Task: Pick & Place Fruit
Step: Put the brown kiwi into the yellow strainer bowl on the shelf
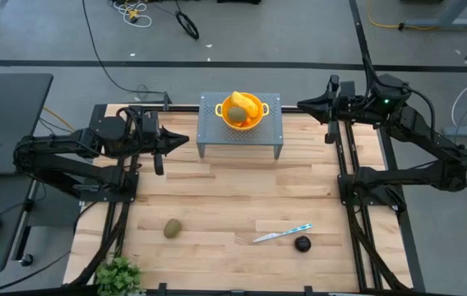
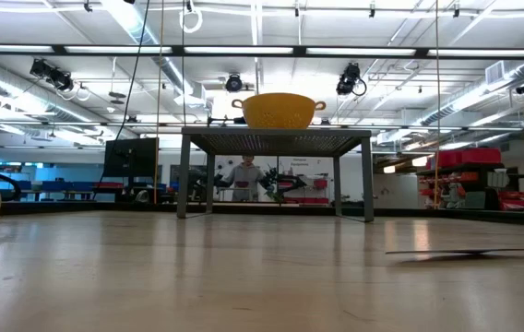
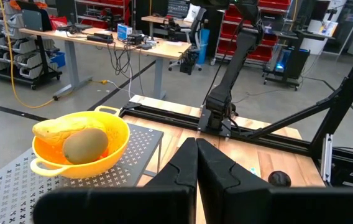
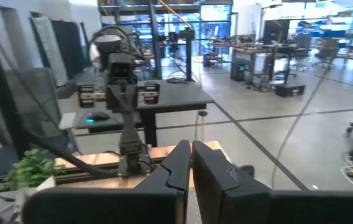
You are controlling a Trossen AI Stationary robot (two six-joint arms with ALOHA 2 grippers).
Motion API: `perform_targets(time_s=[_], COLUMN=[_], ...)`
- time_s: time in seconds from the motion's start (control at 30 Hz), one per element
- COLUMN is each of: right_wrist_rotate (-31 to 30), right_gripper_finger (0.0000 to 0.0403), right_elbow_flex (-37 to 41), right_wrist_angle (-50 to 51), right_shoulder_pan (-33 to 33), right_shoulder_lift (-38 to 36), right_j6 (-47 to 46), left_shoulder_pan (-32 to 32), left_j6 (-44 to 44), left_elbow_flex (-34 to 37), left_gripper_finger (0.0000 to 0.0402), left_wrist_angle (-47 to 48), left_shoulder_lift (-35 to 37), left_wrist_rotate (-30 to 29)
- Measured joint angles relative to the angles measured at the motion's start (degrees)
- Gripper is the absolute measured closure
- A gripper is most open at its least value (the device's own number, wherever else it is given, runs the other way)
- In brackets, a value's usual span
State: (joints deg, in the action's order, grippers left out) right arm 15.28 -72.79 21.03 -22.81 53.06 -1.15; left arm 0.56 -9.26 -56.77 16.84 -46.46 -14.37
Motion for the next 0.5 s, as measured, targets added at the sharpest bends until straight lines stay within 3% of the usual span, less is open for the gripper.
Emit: perform_targets(time_s=[0.5], right_wrist_rotate=[0.4], right_gripper_finger=[0.0385], right_elbow_flex=[0.0], right_wrist_angle=[1.5], right_shoulder_pan=[12.0], right_shoulder_lift=[-1.7], right_j6=[-2.2], left_shoulder_pan=[0.0], left_j6=[0.4], left_elbow_flex=[0.0], left_gripper_finger=[0.0397], left_wrist_angle=[0.0], left_shoulder_lift=[0.0], left_wrist_rotate=[0.0])
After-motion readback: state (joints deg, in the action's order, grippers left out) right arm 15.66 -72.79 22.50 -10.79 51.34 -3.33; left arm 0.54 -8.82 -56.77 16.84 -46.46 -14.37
